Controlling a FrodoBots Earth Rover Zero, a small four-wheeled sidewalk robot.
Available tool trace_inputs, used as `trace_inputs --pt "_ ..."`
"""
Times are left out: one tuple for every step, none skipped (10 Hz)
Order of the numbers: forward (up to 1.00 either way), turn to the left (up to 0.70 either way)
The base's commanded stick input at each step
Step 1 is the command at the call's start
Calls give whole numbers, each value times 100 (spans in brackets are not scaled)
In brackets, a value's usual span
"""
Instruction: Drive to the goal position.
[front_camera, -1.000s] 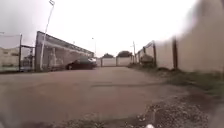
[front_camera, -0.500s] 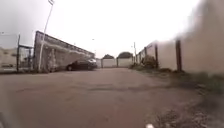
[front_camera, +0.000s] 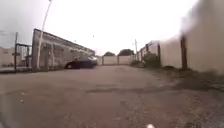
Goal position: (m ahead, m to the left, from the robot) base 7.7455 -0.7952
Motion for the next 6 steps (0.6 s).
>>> trace_inputs --pt "70 3" --pt "70 3" --pt "70 3" --pt "70 3" --pt "70 3" --pt "70 3"
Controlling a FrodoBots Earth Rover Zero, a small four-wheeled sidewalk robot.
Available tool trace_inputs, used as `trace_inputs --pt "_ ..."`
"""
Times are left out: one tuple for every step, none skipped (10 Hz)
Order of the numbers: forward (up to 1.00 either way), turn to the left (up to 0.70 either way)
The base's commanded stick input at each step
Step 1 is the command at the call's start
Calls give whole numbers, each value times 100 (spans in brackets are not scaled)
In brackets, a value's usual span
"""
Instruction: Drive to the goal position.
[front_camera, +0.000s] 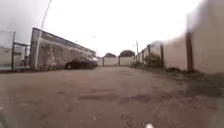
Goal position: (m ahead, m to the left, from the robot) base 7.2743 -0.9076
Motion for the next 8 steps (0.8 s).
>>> trace_inputs --pt "70 3" --pt "70 3" --pt "70 3" --pt "70 3" --pt "70 3" --pt "70 3" --pt "70 3" --pt "70 3"
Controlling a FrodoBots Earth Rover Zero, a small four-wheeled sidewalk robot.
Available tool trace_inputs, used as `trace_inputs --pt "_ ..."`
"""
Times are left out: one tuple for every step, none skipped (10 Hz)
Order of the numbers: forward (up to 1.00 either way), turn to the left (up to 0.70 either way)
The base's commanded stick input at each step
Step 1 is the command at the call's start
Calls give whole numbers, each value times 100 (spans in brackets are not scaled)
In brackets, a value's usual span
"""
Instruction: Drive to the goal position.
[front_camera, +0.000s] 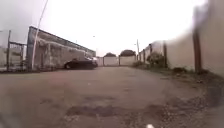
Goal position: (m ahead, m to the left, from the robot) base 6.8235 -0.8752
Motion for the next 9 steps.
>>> trace_inputs --pt "70 3" --pt "70 3" --pt "70 3" --pt "70 3" --pt "70 3" --pt "70 3" --pt "70 3" --pt "70 3" --pt "70 3"
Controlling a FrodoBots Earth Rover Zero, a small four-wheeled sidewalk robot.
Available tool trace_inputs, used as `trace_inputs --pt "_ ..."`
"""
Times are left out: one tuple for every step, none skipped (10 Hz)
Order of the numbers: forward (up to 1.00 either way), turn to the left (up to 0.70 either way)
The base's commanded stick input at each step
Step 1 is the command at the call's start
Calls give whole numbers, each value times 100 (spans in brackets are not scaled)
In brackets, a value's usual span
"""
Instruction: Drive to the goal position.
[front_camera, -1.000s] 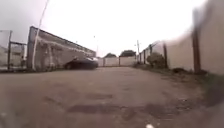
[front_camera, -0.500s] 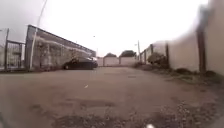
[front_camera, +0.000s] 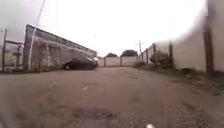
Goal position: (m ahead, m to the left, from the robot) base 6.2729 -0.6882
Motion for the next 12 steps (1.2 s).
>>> trace_inputs --pt "70 3" --pt "70 3" --pt "70 3" --pt "70 3" --pt "70 3" --pt "70 3" --pt "70 3" --pt "70 3" --pt "70 3" --pt "70 3" --pt "70 3" --pt "70 3"
